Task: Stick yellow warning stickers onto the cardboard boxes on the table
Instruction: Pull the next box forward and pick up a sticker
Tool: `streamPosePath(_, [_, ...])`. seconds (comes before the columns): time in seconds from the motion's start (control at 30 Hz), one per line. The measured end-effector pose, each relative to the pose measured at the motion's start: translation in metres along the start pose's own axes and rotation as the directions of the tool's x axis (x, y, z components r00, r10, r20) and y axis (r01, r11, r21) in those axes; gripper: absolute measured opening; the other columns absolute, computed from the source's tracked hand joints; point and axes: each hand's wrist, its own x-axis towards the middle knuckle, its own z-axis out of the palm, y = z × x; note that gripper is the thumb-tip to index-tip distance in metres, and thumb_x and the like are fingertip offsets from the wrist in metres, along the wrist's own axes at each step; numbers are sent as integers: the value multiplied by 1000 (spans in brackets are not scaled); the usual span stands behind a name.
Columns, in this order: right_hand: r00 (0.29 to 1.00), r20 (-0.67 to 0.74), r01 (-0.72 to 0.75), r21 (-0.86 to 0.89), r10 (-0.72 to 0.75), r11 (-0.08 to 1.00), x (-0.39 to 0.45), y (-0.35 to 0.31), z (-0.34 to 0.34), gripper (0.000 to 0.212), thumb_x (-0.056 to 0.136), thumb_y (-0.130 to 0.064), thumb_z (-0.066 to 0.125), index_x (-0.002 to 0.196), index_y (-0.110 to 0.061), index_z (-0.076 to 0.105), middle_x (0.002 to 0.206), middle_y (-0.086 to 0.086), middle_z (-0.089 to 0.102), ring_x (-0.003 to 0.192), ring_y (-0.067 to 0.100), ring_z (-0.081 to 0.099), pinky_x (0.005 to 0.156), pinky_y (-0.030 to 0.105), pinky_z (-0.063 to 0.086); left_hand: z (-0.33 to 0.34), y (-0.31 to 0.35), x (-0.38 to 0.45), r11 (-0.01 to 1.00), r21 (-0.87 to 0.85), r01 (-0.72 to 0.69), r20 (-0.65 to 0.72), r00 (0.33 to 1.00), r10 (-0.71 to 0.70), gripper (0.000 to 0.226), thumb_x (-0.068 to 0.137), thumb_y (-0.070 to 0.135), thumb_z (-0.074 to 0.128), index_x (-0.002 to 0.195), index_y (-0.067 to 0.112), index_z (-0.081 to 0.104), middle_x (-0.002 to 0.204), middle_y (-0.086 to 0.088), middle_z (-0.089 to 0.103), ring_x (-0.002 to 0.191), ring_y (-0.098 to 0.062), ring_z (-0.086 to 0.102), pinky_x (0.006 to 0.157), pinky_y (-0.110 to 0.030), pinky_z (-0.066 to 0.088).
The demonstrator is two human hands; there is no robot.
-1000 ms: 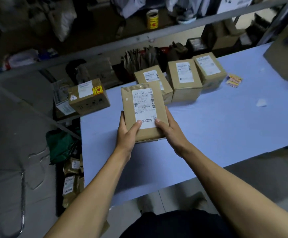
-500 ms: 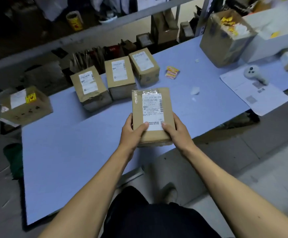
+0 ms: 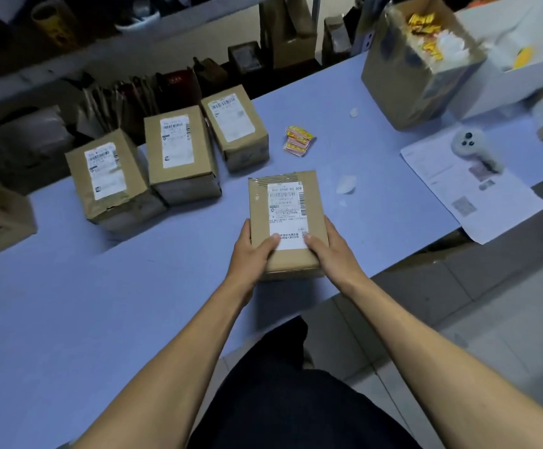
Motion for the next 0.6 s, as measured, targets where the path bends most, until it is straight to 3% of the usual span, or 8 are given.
streamPosePath(0.13, [997,66,-41,-42,44,998,45,-14,-13,37,98,-37,52,133,-46,44,127,-19,60,118,8,57,100,30,44,9,4,41,999,-5,44,-27,999,-44,43,89,22,65,130,28,53,120,10,67,105,-5,64,90,-26,50])
streamPosePath(0.3, [986,120,-103,-123,118,987,88,-22,-25,70,86,-55,53,151,-41,30,143,-17,53,128,10,52,110,36,40,19,12,72,996,56,75,-56,996,-72,57,86,30,64,139,32,43,123,16,63,111,-4,61,92,-22,47])
streamPosePath(0.43, [983,162,-70,-137,92,988,102,-23,-39,49,97,-35,57,142,-42,40,131,-22,60,116,-2,57,96,22,44,27,15,79,990,106,98,-96,992,-88,60,91,29,63,144,33,34,127,14,59,111,-5,58,88,-16,44])
streamPosePath(0.5, [979,196,-37,-136,63,990,109,-26,-44,48,98,-27,57,142,-38,42,131,-20,60,114,-5,57,92,17,43,32,15,80,989,106,99,-122,989,-86,63,86,36,61,143,35,33,131,14,58,114,-7,57,93,-23,45])
streamPosePath(0.6, [971,231,-31,-136,63,990,125,-25,-55,58,94,-31,57,148,-34,38,138,-16,57,119,1,56,95,17,42,48,16,84,990,90,105,-174,981,-88,58,93,28,62,143,33,33,132,13,57,116,-7,57,90,-17,43])
